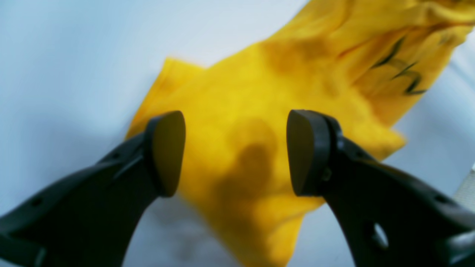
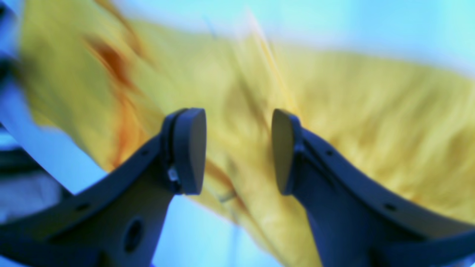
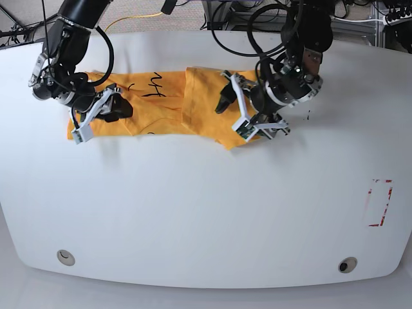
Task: Fold the T-shirt properly
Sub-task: 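Grasp the other end with the left gripper and fold it toward the right gripper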
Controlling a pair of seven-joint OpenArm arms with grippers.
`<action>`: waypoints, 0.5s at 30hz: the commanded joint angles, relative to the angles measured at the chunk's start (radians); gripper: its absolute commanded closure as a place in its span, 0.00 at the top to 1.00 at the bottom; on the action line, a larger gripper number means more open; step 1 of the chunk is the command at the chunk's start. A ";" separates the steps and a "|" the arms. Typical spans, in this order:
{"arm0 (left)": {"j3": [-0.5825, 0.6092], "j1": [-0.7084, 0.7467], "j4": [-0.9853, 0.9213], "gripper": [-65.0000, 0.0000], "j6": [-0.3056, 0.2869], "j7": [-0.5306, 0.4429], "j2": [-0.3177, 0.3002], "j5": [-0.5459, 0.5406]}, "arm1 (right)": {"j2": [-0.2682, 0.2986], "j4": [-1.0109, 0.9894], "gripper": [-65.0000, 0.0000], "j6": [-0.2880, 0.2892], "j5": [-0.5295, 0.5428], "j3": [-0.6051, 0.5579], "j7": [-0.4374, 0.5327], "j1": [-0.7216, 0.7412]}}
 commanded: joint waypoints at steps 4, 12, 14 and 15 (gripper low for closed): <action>-0.079 0.040 0.019 0.59 -0.113 -0.022 -0.007 -0.017 | 0.052 0.012 0.47 0.001 0.018 0.131 -0.014 0.058; -0.111 0.025 -0.064 0.48 -0.178 -0.025 0.000 -0.013 | 0.173 -0.246 0.80 0.001 0.012 0.283 -0.003 0.118; -0.111 -0.001 -0.118 0.48 -0.178 -0.025 0.000 -0.016 | 0.210 -0.359 0.80 0.001 0.012 0.297 0.021 0.141; -0.112 -0.009 -0.139 0.48 -0.178 -0.025 0.000 -0.016 | 0.231 -0.405 0.80 0.001 0.012 0.297 0.030 0.147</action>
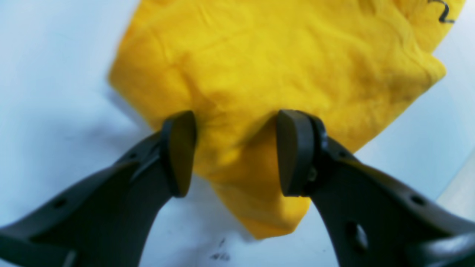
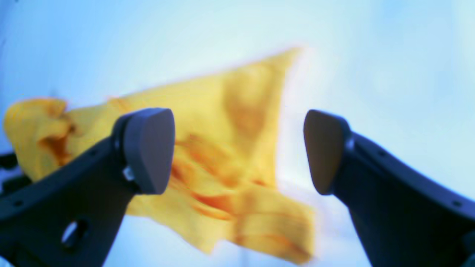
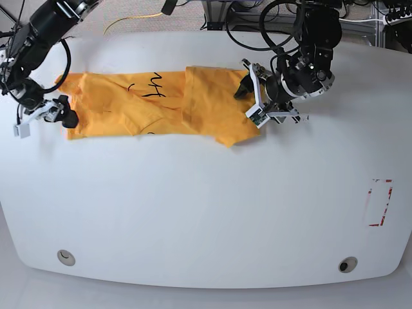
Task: Fold the T-shirt properly
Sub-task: 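Grasp the other end with the left gripper and fold it toward the right gripper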
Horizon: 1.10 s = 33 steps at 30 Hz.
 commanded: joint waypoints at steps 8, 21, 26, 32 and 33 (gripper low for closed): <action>-0.009 -0.062 -0.067 0.48 -0.003 -0.019 0.001 -0.015 | 0.095 -0.183 0.80 -0.003 0.033 -0.005 0.076 0.013; -0.007 -0.077 -0.041 0.48 -0.003 -0.016 0.027 -0.012 | -0.138 0.089 0.80 -0.003 0.030 -0.008 -0.049 -0.068; -0.003 -0.077 -0.042 0.49 -0.001 -0.016 0.029 -0.009 | -0.193 0.144 0.72 -0.003 0.030 -0.017 -0.053 -0.069; -0.004 -0.082 -0.107 0.49 -0.001 -0.016 0.061 -0.007 | -0.190 0.150 0.08 -0.003 0.030 -0.088 -0.021 -0.063; -0.004 -0.091 -0.124 0.49 -0.001 -0.016 0.066 -0.007 | -0.188 0.155 0.01 -0.003 0.030 -0.097 -0.021 -0.063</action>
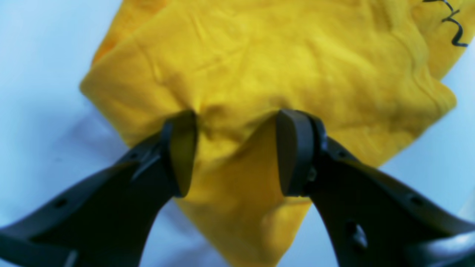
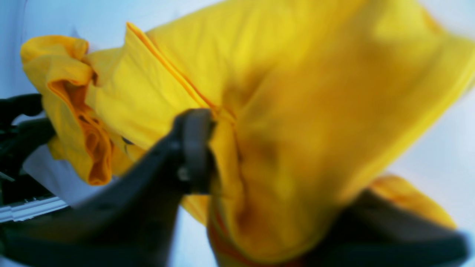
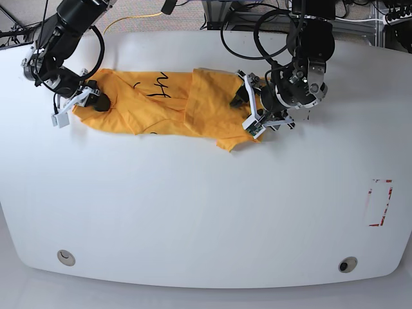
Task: Fold the T-shirt properly
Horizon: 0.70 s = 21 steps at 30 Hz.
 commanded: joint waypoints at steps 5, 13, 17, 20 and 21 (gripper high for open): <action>0.001 -0.076 -0.139 0.48 -0.003 -0.018 0.024 -0.021 | 0.039 0.152 0.00 0.002 0.028 -0.048 0.014 0.016; 0.000 -0.112 -0.204 0.48 -0.002 -0.020 0.059 -0.017 | 0.041 0.371 0.00 0.002 0.030 -0.131 0.011 0.008; 0.000 -0.112 -0.204 0.49 0.049 -0.017 0.099 -0.017 | 0.009 0.460 0.00 0.002 0.031 -0.201 0.010 -0.001; 0.000 -0.112 -0.204 0.49 0.083 -0.017 0.109 -0.019 | -0.025 0.490 0.00 0.002 0.033 -0.226 0.010 -0.008; 0.000 -0.112 -0.204 0.49 0.089 -0.017 0.116 -0.021 | -0.045 0.494 0.00 0.002 0.033 -0.241 0.010 -0.010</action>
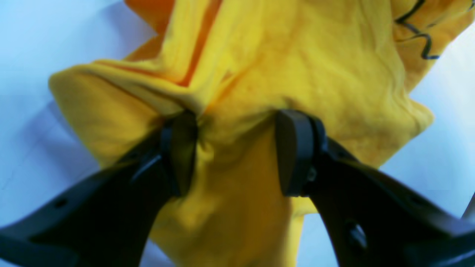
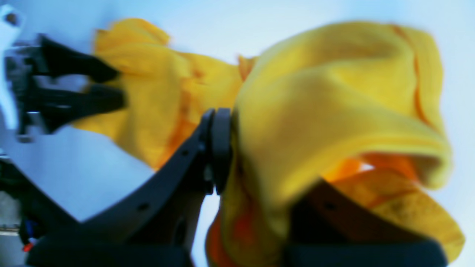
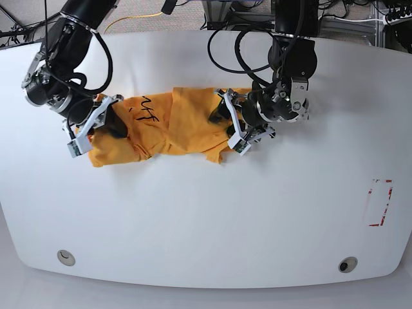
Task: Fold the T-shirt properly
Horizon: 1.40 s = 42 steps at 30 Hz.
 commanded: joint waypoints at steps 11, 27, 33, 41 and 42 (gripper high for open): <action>0.004 0.008 0.001 0.49 0.016 0.029 0.053 0.008 | -0.173 0.013 0.00 0.002 0.020 -0.178 0.017 0.005; 0.002 0.009 0.007 0.49 0.013 0.028 0.056 0.003 | -0.202 -0.185 0.20 0.002 0.020 -0.276 0.090 0.057; 0.001 0.008 0.009 0.48 0.012 0.028 0.056 -0.064 | -0.201 -0.211 0.63 0.002 0.018 -0.319 0.101 0.077; -0.179 0.011 0.122 0.48 0.012 0.028 0.022 -0.305 | -0.201 -0.209 0.76 0.002 0.018 -0.379 0.140 0.077; -0.202 0.016 0.145 0.48 0.012 0.029 0.016 -0.333 | -0.201 -0.209 0.76 0.002 0.018 -0.379 0.141 0.079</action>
